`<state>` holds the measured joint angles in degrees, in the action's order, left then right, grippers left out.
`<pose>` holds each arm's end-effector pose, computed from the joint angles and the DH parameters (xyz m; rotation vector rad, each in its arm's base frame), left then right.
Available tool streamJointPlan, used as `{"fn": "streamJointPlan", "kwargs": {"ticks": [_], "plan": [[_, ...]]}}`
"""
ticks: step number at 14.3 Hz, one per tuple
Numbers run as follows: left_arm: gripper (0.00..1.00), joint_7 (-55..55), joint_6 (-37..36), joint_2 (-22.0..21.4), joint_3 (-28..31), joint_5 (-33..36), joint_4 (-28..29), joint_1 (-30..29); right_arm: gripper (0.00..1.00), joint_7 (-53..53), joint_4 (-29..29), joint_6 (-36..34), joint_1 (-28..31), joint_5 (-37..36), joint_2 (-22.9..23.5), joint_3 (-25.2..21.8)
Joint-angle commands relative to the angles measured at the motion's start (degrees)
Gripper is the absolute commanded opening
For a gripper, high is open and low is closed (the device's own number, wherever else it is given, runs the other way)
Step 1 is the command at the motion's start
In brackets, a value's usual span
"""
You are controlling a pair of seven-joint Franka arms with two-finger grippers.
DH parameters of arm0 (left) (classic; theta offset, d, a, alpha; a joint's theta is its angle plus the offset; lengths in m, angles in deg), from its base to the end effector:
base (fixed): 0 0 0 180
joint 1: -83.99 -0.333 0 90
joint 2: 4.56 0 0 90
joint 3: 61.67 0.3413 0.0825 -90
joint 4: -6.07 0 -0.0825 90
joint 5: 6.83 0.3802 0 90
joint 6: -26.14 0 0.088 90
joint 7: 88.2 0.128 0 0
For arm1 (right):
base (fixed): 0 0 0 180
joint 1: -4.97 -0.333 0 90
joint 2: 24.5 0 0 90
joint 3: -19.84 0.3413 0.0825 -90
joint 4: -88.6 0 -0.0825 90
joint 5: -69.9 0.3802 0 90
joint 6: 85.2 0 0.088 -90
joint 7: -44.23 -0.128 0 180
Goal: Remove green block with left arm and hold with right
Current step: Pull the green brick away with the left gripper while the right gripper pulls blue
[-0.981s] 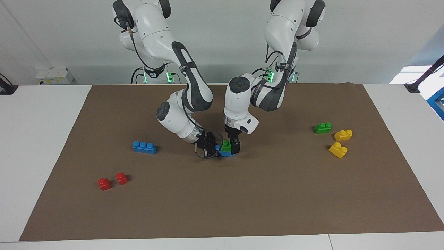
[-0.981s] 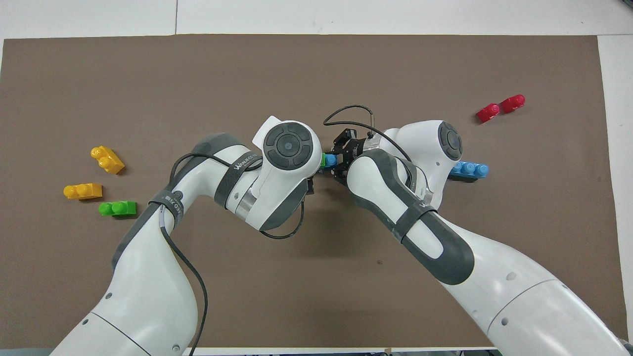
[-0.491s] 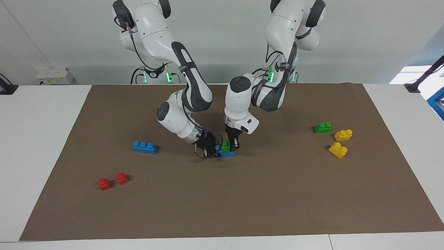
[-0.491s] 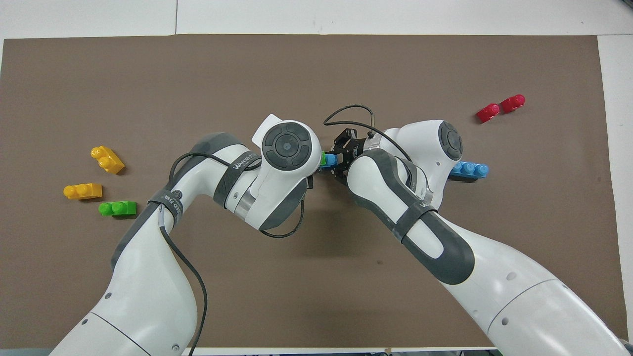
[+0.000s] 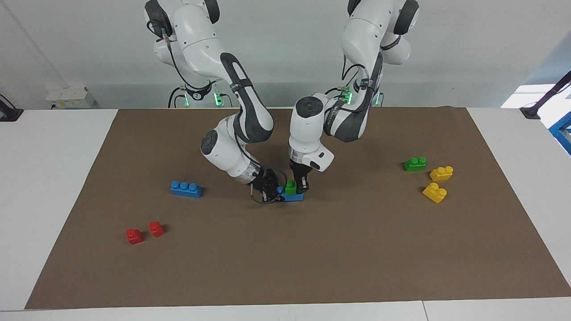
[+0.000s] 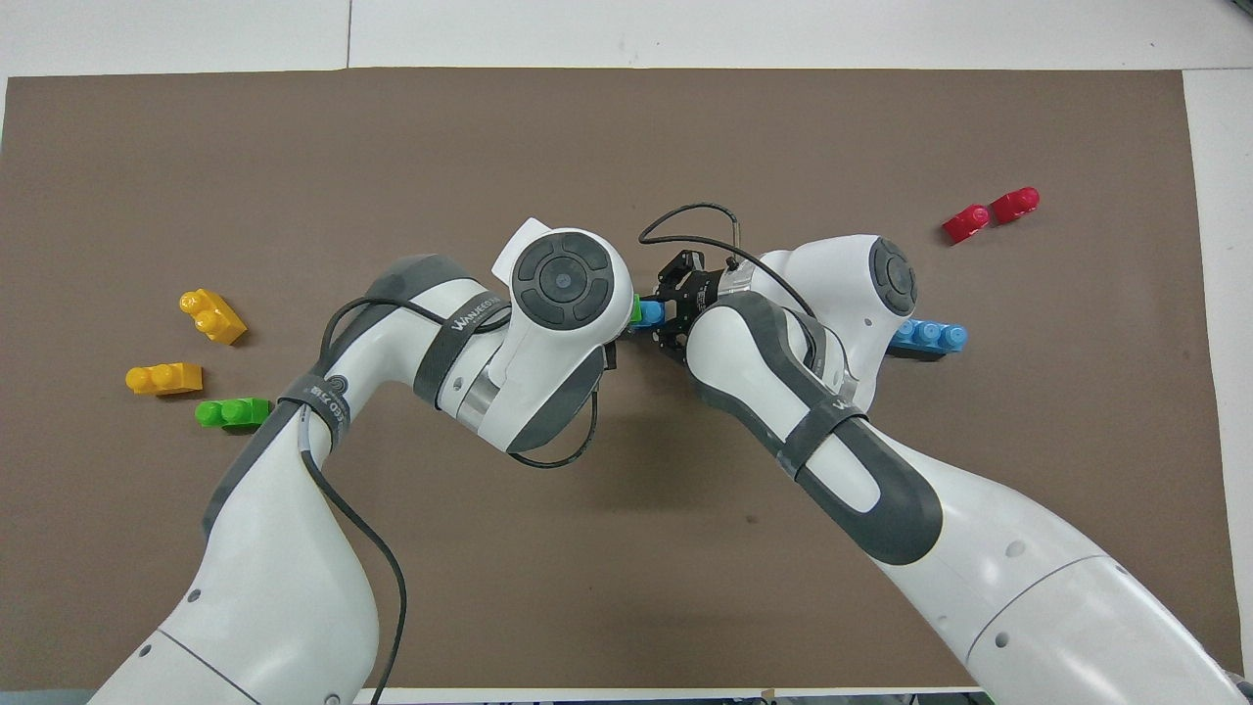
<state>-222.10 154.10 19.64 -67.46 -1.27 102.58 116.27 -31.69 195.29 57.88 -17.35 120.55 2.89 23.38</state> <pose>0.5489 -0.4143 0.3727 2.0684 2.1930 0.0732 0.6016 0.2937 0.2826 -1.8464 1.8435 0.5112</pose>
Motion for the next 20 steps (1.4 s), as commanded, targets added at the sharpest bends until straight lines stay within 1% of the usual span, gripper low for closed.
{"fn": "streamJointPlan", "kwargs": {"ticks": [1,4,6,7,8,9,10,12,13,15,16,18,20], "plan": [[0.00,3.4,-8.2,-8.4,0.3,0.0,0.6,-2.8,0.00,1.0,1.7,1.4,0.2,1.0,0.0,0.0],[0.00,10.4,-14.5,-13.3,0.4,-2.9,1.0,-5.6,0.00,1.0,0.7,0.3,1.0,1.0,-0.7,-0.1],[0.00,20.7,-19.3,-14.8,0.5,-2.9,1.3,-8.4,0.00,1.0,0.5,-2.7,1.7,0.0,-3.3,-0.7],[0.00,27.0,-21.0,-15.1,0.6,-2.9,1.8,-10.2,0.00,1.5,0.5,-5.0,3.2,-1.5,-5.0,-0.9],[0.00,32.6,-21.4,-15.6,0.6,-2.9,2.7,-12.4,0.00,2.1,0.3,-7.4,5.6,-5.9,-6.6,-0.8],[0.00,37.9,-21.2,-15.7,0.5,-3.0,3.6,-14.7,0.00,3.6,-1.5,-10.8,8.1,-11.4,-7.4,-0.6],[0.00,44.0,-20.6,-16.0,0.4,-3.2,5.0,-17.1,0.00,5.3,-4.2,-15.1,10.6,-14.1,-7.5,-0.6],[0.00,57.2,-18.9,-17.5,0.6,-5.3,8.7,-21.5,0.00,7.0,-9.7,-22.0,15.6,-15.1,-6.7,-0.6],[0.00,62.4,-15.9,-19.0,0.7,-5.3,12.1,-23.0,0.00,7.5,-10.2,-22.7,18.1,-15.7,-6.3,-0.6],[0.00,68.8,-5.9,-21.3,0.6,-5.4,20.3,-26.7,0.00,10.8,-10.3,-24.5,22.0,-16.3,-5.3,-0.5],[0.00,72.1,-2.7,-21.4,0.6,-5.4,22.8,-27.5,0.00,12.0,-10.4,-25.1,24.4,-16.2,-3.9,-0.5],[0.00,79.4,-1.0,-19.5,0.7,-5.4,23.6,-29.3,0.00,14.0,-13.2,-26.1,26.1,-16.8,-1.0,-0.5],[0.00,85.5,-0.2,-18.5,0.7,-5.4,23.7,-31.7,0.00,13.4,-18.1,-28.8,26.7,-17.5,2.4,-0.6]]}}
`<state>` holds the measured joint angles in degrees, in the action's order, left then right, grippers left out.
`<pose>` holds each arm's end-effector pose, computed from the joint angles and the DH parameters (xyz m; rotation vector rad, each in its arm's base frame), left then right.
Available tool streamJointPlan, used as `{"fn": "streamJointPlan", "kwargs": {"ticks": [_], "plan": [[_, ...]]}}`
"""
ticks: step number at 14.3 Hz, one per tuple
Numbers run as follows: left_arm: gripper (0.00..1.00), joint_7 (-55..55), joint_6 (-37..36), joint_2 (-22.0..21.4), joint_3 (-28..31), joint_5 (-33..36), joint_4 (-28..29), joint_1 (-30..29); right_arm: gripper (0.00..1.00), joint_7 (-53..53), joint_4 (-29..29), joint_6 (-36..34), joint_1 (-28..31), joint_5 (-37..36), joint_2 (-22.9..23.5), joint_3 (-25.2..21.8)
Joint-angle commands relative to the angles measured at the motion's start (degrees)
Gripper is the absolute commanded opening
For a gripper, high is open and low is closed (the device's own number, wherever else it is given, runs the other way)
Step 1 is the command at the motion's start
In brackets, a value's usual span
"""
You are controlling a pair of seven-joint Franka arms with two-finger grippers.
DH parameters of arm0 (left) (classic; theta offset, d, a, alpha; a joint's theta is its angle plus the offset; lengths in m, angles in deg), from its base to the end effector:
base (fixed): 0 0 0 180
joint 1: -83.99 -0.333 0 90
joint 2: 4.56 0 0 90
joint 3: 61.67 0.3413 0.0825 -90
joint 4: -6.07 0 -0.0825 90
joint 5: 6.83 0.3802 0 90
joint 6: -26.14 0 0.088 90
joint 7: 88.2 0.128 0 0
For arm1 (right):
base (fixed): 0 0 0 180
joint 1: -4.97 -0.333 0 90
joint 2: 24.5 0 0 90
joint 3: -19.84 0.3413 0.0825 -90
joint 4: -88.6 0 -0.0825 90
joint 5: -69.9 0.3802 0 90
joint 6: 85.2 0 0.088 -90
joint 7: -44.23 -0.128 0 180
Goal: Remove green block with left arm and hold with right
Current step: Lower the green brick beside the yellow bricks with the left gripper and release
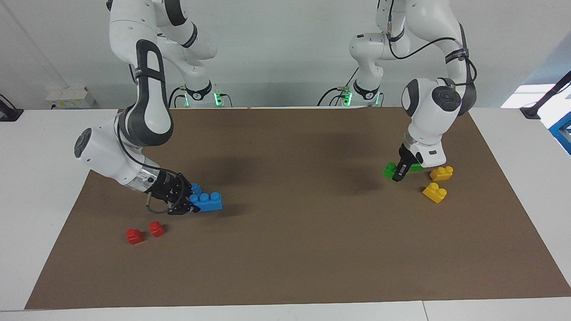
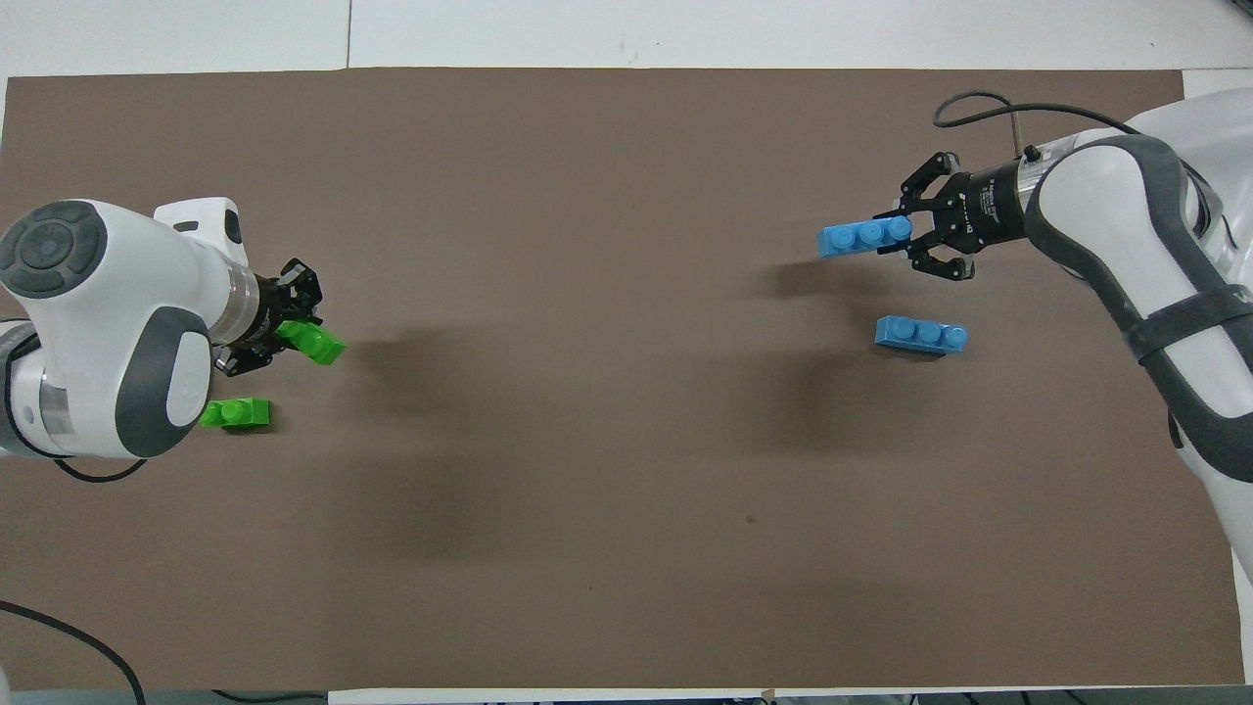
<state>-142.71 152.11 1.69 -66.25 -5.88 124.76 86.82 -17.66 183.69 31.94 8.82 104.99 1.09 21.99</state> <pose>0.5638 -0.0717 0.3870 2.8806 1.2400 0.0286 0.6787 0.0193 0.3614 -2.0200 1.7312 0.4486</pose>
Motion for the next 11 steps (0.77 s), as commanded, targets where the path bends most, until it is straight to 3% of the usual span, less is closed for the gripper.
{"fn": "streamJointPlan", "kwargs": {"ticks": [1,11], "plan": [[0.00,8.6,2.3,0.0,-0.5,-0.8,1.6,-3.2,0.00,-0.6,-6.8,-2.5,0.6,-2.0,5.1,0.8],[0.00,16.4,11.0,6.8,-0.3,-0.8,2.5,-4.4,0.00,-0.1,-4.5,3.2,1.8,-1.2,8.5,0.9]]}}
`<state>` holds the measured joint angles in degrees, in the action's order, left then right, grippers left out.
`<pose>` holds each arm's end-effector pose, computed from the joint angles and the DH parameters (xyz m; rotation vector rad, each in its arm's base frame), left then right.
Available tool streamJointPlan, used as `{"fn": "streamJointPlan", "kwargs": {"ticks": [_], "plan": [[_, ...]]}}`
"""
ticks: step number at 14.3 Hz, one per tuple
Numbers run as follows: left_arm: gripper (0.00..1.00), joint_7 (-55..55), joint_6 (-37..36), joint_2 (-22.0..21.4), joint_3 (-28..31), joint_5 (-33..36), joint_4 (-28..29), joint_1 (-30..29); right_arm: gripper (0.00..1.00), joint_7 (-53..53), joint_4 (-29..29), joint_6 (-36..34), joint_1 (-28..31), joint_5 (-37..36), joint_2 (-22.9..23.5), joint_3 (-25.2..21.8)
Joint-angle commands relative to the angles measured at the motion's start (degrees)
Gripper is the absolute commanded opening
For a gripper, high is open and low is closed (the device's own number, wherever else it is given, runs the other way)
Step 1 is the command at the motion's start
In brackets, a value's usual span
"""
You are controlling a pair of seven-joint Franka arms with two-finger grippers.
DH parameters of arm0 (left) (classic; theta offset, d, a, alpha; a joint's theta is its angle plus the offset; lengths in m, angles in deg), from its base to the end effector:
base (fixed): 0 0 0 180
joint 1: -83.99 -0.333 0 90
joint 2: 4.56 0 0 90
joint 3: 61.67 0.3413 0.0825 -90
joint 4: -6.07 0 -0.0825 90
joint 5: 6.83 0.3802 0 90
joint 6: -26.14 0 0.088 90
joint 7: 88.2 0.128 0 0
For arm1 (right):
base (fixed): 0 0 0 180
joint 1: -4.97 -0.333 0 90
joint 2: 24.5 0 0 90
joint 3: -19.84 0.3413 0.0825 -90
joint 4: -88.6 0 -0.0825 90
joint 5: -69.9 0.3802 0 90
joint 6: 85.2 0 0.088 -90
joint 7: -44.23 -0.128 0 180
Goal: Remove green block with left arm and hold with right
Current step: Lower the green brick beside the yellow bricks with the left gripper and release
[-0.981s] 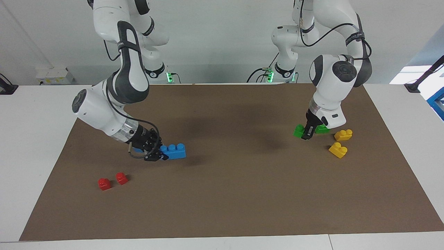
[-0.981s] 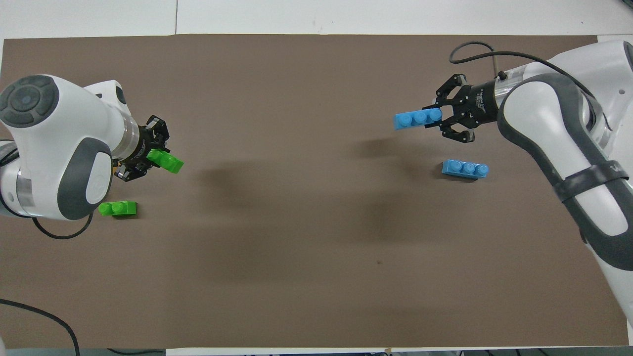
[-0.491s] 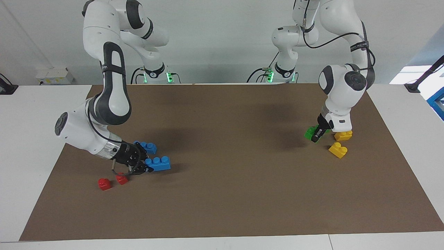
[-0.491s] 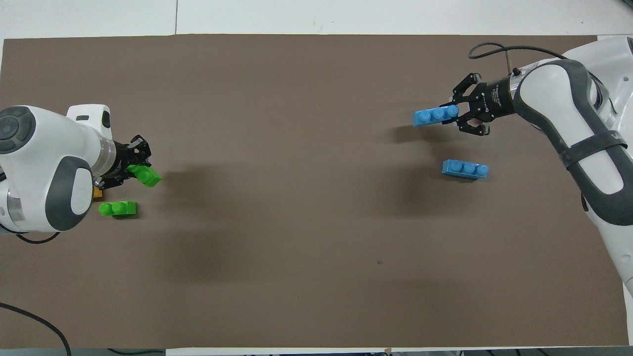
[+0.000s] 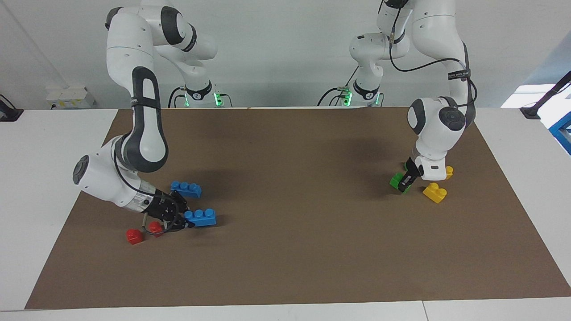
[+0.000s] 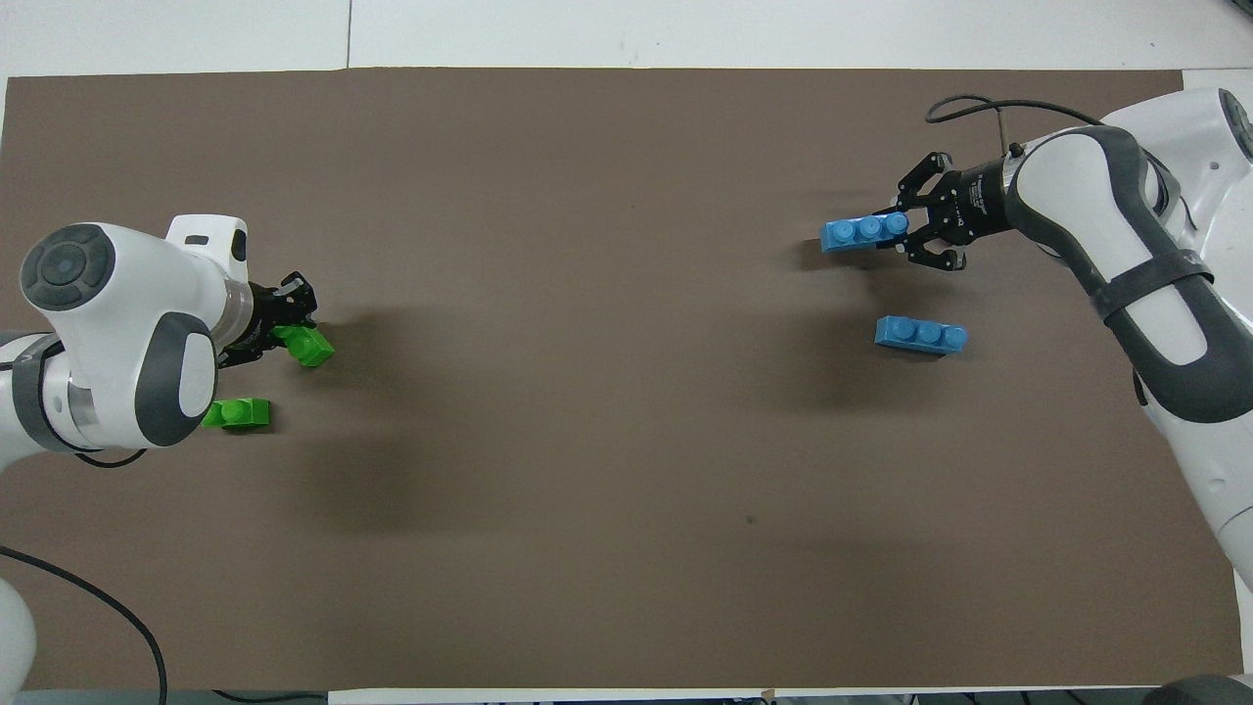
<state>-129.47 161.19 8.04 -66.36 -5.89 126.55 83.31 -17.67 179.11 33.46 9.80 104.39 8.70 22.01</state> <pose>0.5800 -0.0392 0.3242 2.9631 0.9839 0.0471 0.7024 0.0033 0.3071 -2.0059 1.7805 0.4660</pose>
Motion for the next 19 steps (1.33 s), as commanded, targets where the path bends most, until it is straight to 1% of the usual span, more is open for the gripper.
{"fn": "streamJointPlan", "kwargs": {"ticks": [1,4,5,6,10,14,16,17,19], "plan": [[0.00,4.0,2.1,0.8,-0.2,-0.8,0.7,-1.2,0.00,-0.1,0.8,2.3,1.1,-0.6,1.1,0.9],[0.00,8.0,2.7,1.4,-0.2,-0.8,0.7,-1.3,0.00,0.1,2.8,4.6,1.2,-0.4,1.2,0.9],[0.10,9.6,2.2,1.4,-0.2,-0.8,0.7,-1.3,0.00,0.1,3.0,4.7,1.1,-0.4,1.2,0.9],[0.99,10.1,2.1,1.4,-0.2,-0.8,0.5,-1.3,0.00,0.0,3.1,4.7,1.1,-0.4,1.1,0.9],[1.00,10.2,0.0,0.5,-0.3,-0.8,-0.3,-1.2,0.00,0.0,3.4,5.0,1.1,-0.3,1.1,0.9],[1.00,10.3,-7.6,-1.9,-0.3,-0.8,-4.2,-1.2,0.00,0.6,4.5,5.5,1.1,-0.3,0.8,1.0],[1.00,10.3,-11.6,-2.6,-0.4,-0.8,-7.1,-1.1,0.00,1.9,4.5,5.6,1.1,-0.5,0.7,0.8],[1.00,10.2,-13.3,-3.0,-0.6,-0.8,-8.5,-1.1,0.51,4.4,4.7,5.6,1.1,-0.5,0.6,0.8],[1.00,10.6,-18.0,-5.1,-0.5,-0.8,-11.8,-0.9,0.91,5.5,4.6,5.4,1.1,-0.5,0.5,0.8]]}}
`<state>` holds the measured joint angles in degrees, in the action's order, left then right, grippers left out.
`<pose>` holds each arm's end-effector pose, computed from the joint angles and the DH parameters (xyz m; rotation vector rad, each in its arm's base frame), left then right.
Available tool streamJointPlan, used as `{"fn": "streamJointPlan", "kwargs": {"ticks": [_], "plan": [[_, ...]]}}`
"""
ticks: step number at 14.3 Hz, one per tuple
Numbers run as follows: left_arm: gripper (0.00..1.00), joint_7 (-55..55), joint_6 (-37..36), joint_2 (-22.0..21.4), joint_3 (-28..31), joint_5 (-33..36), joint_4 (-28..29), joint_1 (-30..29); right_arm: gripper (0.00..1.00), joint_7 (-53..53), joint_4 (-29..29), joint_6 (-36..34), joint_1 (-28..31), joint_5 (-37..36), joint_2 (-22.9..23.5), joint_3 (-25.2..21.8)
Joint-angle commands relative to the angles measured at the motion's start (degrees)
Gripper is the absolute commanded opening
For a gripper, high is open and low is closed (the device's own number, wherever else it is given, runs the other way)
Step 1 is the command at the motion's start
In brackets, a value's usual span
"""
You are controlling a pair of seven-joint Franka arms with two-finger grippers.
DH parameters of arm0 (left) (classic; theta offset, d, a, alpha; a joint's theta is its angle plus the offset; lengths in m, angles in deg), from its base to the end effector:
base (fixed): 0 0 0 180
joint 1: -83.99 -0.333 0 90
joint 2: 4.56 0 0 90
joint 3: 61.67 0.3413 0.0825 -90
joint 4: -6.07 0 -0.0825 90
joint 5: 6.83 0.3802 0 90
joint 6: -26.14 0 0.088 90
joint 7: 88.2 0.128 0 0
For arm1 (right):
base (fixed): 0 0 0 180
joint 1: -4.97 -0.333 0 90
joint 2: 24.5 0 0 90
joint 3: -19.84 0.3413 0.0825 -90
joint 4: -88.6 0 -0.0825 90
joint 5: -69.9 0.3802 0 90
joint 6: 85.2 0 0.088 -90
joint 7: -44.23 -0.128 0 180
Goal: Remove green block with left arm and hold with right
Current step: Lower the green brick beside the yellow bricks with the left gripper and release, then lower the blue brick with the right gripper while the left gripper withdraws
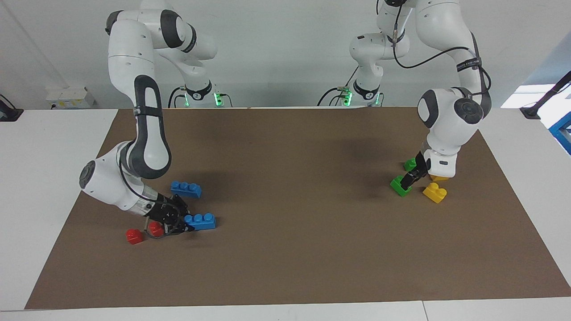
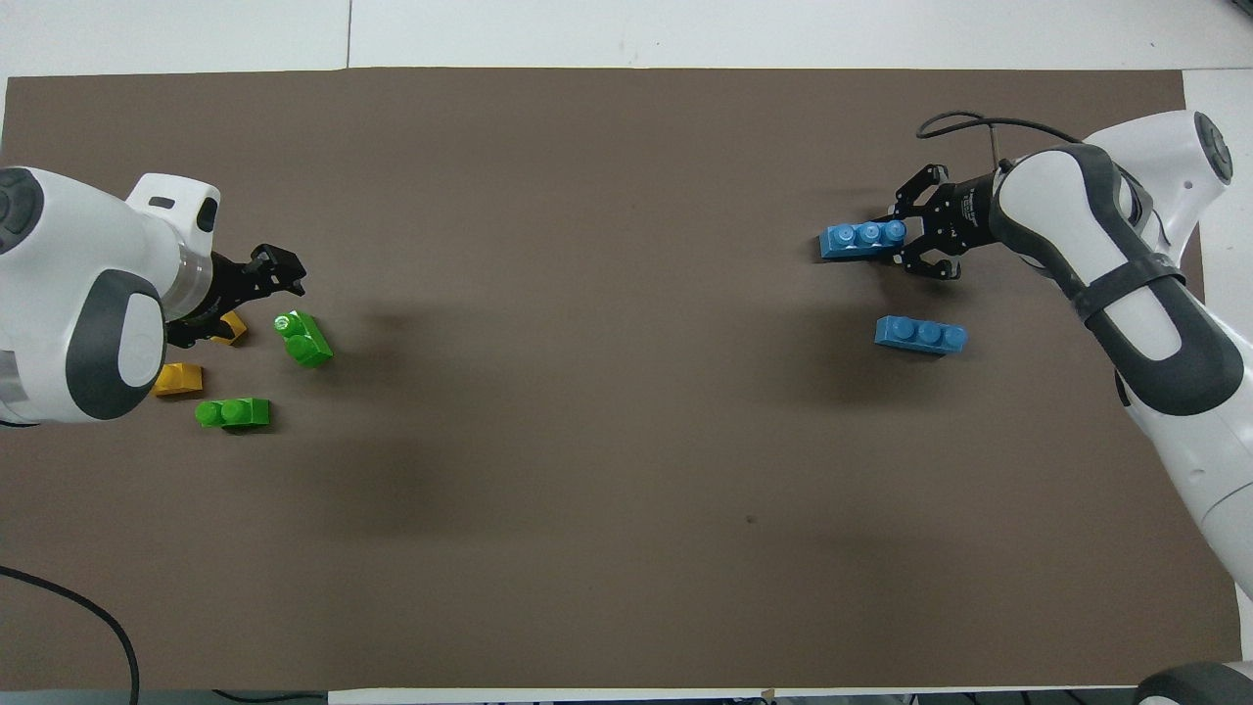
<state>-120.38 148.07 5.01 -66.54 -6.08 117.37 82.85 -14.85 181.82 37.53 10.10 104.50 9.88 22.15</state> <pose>0.5960 -0.0363 0.4056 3.0388 0.7615 0.0271 0.6966 -0.0037 0.2759 -2.0234 1.7794 0.4360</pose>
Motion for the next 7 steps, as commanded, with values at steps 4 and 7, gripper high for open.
{"fn": "streamJointPlan", "kwargs": {"ticks": [4,7], "plan": [[1.00,14.7,-16.4,-5.3,-0.4,-0.6,-9.6,-0.5,1.00,2.0,1.1,-1.7,0.7,-0.8,-3.4,0.6],[1.00,19.7,-22.1,-11.5,-0.1,-0.6,-9.7,-0.6,1.00,1.4,1.3,-4.2,0.4,-1.4,-6.8,0.5]]}}
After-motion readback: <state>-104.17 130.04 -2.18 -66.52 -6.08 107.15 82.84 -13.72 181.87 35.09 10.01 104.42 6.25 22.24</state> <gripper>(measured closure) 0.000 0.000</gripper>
